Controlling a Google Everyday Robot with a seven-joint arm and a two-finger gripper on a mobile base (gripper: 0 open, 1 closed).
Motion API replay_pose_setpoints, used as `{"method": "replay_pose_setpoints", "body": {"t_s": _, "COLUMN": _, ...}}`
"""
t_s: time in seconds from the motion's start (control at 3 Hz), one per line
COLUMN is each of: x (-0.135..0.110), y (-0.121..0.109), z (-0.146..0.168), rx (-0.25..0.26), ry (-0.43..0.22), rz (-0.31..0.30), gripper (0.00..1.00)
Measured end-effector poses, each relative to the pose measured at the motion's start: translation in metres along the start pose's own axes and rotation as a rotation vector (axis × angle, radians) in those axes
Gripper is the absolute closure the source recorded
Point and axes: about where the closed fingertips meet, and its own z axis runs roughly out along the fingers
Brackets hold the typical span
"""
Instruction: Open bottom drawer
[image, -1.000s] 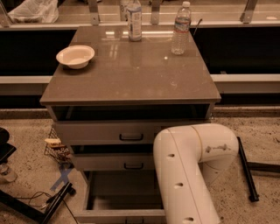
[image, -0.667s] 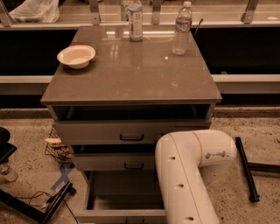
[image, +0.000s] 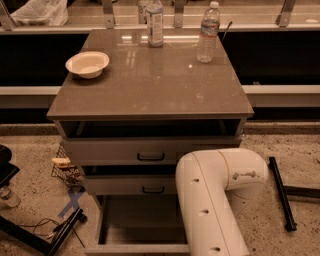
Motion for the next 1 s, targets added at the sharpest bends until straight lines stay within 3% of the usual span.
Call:
{"method": "replay_pose_setpoints", "body": {"t_s": 0.33, "x": 0.0, "y": 0.005, "z": -0.001, "rx": -0.011, "ry": 0.002, "rz": 0.006, "gripper": 1.0}}
{"method": "replay_pose_setpoints", "body": {"t_s": 0.67, "x": 0.004, "y": 0.074, "z": -0.014, "rx": -0.147, "ry": 0.023, "rz": 0.081, "gripper": 1.0}}
{"method": "replay_pose_setpoints", "body": {"t_s": 1.0, "x": 0.002, "y": 0.071, "z": -0.013, "rx": -0.147, "ry": 0.023, "rz": 0.081, "gripper": 1.0}}
